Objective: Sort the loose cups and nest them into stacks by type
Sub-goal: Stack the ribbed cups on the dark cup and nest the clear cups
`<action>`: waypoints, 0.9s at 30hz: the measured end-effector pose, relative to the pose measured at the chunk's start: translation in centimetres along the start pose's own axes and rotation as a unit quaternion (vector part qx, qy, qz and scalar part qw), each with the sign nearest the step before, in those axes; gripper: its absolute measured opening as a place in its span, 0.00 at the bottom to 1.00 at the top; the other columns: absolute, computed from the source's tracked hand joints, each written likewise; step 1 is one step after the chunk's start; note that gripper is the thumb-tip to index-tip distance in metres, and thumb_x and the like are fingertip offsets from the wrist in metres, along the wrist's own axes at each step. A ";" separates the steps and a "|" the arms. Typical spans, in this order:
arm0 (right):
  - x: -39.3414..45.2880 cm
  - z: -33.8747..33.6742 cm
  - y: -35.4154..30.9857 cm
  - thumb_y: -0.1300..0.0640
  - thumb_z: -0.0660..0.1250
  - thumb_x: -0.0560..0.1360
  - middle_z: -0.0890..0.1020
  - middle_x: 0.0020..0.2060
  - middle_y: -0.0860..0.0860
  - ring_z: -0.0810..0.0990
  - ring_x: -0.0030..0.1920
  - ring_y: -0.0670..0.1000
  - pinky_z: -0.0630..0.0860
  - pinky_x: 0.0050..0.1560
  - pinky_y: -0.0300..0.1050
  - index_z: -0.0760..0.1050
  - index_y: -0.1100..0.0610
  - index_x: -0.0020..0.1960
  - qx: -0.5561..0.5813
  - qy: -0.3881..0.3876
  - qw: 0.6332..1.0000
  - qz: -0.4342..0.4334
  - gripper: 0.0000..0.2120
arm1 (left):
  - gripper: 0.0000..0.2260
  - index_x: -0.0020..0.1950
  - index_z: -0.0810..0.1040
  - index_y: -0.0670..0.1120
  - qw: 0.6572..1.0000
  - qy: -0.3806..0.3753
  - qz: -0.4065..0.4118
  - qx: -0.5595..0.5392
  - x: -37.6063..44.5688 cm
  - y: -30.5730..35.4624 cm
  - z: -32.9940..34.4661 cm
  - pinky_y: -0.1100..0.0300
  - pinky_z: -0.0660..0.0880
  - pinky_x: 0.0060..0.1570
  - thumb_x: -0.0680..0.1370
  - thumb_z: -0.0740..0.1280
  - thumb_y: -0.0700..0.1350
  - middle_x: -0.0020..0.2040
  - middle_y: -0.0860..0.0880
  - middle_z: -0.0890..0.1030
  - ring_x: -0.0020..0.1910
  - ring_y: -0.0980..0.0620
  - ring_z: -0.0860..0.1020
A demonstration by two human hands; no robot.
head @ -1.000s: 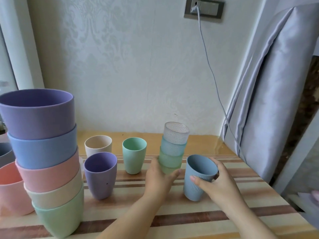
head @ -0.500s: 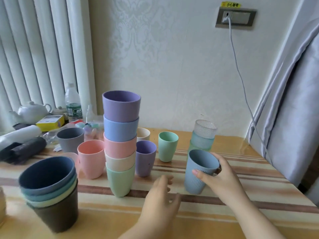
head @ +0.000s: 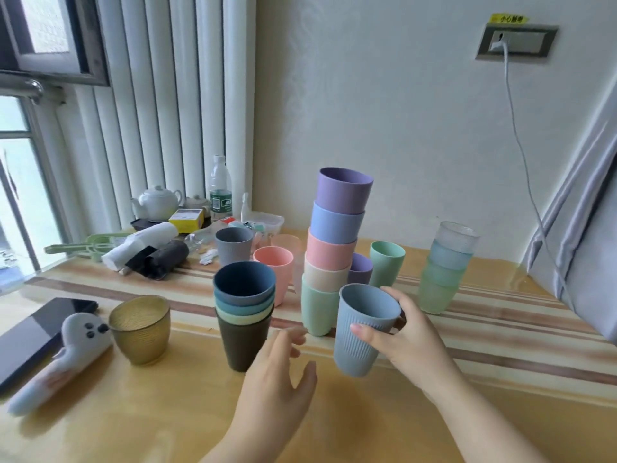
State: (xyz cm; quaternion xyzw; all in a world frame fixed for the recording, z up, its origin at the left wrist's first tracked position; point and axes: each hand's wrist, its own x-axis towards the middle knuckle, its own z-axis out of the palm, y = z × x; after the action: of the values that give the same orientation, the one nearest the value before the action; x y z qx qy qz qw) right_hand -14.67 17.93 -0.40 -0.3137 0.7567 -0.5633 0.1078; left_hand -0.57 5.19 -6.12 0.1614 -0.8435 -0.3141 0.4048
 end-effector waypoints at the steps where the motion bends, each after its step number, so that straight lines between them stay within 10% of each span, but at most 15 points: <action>1: -0.2 0.6 -0.3 0.48 0.79 0.58 0.79 0.53 0.39 0.77 0.52 0.36 0.74 0.52 0.39 0.68 0.45 0.62 0.000 -0.006 1.000 -0.004 0.36 | 0.15 0.53 0.69 0.57 1.000 0.018 -0.009 0.000 -0.2 -0.4 -0.7 0.77 0.66 0.45 0.68 0.65 0.47 0.46 0.64 0.72 0.48 0.66 0.71; 10: 0.0 3.7 -7.9 0.42 0.78 0.55 0.78 0.57 0.43 0.77 0.55 0.41 0.77 0.55 0.43 0.68 0.44 0.63 -0.024 -0.008 0.993 -0.116 0.39 | 0.26 0.60 0.67 0.47 0.981 0.154 -0.115 -0.003 0.9 -1.7 -5.9 0.54 0.70 0.55 0.66 0.75 0.41 0.52 0.51 0.67 0.53 0.47 0.70; 22: 4.8 10.0 -12.5 0.40 0.77 0.56 0.78 0.53 0.41 0.77 0.54 0.42 0.76 0.57 0.44 0.66 0.45 0.64 -0.042 -0.065 0.988 -0.136 0.40 | 0.35 0.62 0.60 0.63 0.976 0.037 -0.147 -0.157 3.7 -3.5 -7.3 0.81 0.67 0.47 0.64 0.77 0.47 0.61 0.61 0.70 0.56 0.72 0.70; 27: 4.8 11.6 -8.7 0.37 0.75 0.53 0.76 0.58 0.41 0.76 0.57 0.43 0.76 0.58 0.46 0.65 0.41 0.62 -0.077 -0.129 0.985 -0.089 0.40 | 0.30 0.59 0.65 0.63 0.974 0.016 -0.155 -0.165 4.0 -5.0 -7.5 0.76 0.71 0.47 0.65 0.77 0.47 0.59 0.64 0.73 0.54 0.75 0.69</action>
State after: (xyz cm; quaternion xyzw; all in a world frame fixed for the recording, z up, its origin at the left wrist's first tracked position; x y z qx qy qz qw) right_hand -9.34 4.49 4.55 -0.4574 0.7464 -0.4659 0.1291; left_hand 2.89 -3.66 -3.52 0.2258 -0.7381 -0.5055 0.3856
